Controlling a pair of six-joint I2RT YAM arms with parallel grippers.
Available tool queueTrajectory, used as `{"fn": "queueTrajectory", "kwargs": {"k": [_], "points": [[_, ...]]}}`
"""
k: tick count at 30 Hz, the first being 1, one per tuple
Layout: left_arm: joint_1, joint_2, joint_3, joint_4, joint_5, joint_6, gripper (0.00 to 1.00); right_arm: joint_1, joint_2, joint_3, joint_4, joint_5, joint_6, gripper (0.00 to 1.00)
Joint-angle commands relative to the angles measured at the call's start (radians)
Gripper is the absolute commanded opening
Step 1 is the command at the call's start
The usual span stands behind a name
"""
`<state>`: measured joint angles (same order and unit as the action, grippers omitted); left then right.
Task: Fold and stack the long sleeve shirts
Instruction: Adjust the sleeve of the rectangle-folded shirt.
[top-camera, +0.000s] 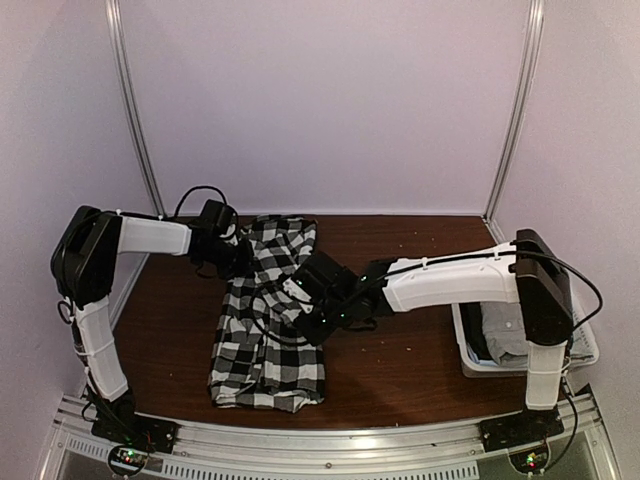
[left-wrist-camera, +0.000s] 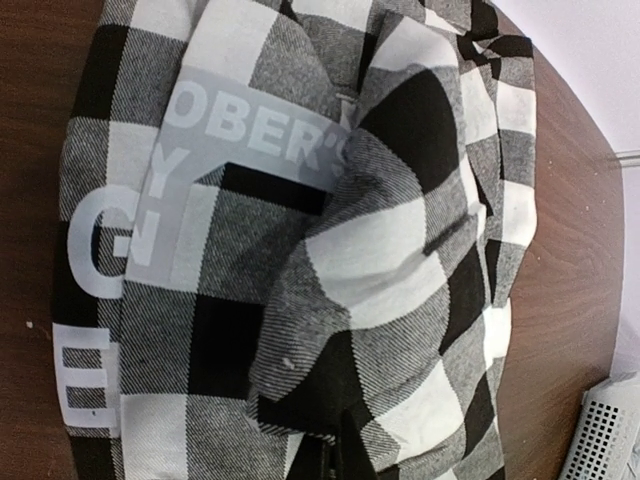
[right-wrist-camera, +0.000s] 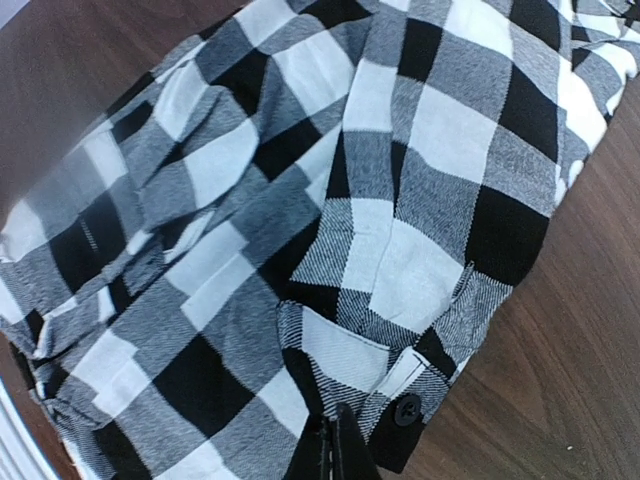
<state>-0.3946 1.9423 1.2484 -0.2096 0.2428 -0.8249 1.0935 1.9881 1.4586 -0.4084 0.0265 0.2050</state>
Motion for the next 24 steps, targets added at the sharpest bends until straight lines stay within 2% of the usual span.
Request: {"fn": "queueTrajectory", "kwargs": {"k": [1,12,23,24], "points": [[0.020,0.017,0.037,0.029,0.008,0.028,0.00,0.031,0.026,0.063,-0.117,-0.131,0.017,0.00],[0.030,0.021,0.014,0.047,0.041,0.049,0.00,0.073,0.095,0.126,-0.142,-0.328,0.101,0.00],[0.030,0.021,-0.006,0.060,0.036,0.069,0.00,0.077,0.141,0.183,-0.153,-0.355,0.111,0.00],[0.030,0.021,-0.006,0.056,0.028,0.072,0.04,0.078,0.144,0.187,-0.158,-0.356,0.111,0.03]]}}
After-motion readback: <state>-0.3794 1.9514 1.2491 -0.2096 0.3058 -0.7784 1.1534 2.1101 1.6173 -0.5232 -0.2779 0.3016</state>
